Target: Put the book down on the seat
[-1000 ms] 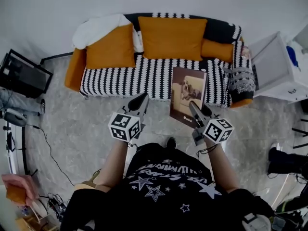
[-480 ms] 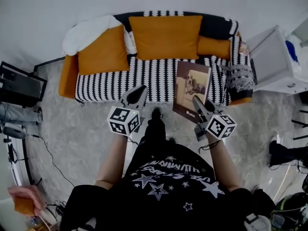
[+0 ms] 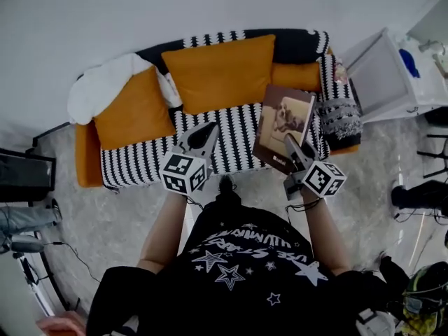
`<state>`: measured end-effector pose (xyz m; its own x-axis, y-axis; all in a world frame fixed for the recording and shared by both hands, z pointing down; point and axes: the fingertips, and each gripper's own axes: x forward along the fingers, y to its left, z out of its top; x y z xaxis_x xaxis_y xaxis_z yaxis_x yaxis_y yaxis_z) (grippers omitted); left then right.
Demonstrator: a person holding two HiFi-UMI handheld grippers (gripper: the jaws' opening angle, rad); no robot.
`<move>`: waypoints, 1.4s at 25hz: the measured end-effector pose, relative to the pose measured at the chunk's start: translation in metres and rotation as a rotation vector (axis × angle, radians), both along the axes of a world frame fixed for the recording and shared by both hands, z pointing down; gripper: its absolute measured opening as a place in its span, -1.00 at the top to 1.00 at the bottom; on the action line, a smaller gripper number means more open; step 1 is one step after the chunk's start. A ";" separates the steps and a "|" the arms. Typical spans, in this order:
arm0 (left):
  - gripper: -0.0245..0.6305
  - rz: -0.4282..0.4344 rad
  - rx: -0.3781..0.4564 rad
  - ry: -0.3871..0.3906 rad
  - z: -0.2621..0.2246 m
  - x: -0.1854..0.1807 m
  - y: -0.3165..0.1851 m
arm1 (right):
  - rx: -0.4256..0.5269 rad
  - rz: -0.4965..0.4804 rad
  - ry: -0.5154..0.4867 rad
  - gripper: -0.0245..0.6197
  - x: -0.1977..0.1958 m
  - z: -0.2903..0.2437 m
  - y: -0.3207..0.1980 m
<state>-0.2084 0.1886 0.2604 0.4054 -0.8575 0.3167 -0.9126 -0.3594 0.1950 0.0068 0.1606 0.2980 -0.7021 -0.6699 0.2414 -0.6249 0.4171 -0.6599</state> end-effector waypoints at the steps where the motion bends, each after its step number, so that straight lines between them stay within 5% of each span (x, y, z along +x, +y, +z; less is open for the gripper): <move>1: 0.85 0.018 -0.005 -0.002 0.002 -0.005 -0.009 | -0.005 0.012 0.005 0.44 -0.005 0.001 -0.006; 8: 0.85 0.122 -0.011 0.072 0.007 -0.015 -0.066 | -0.037 0.115 0.067 0.44 -0.011 0.008 -0.027; 18: 0.85 0.168 -0.035 0.062 0.024 0.000 -0.082 | -0.096 0.203 0.096 0.44 0.023 0.030 -0.036; 27: 0.85 0.081 -0.123 0.011 0.052 0.009 -0.111 | -0.176 0.119 0.080 0.44 0.035 0.071 -0.088; 35: 0.85 0.075 -0.190 -0.005 0.085 0.059 -0.179 | -0.237 0.088 0.087 0.44 0.067 0.115 -0.168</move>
<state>-0.1495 0.0099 0.3457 0.4642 -0.7492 0.4725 -0.8856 -0.3838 0.2614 0.0741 -0.0075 0.4133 -0.6136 -0.6448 0.4558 -0.7105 0.1989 -0.6750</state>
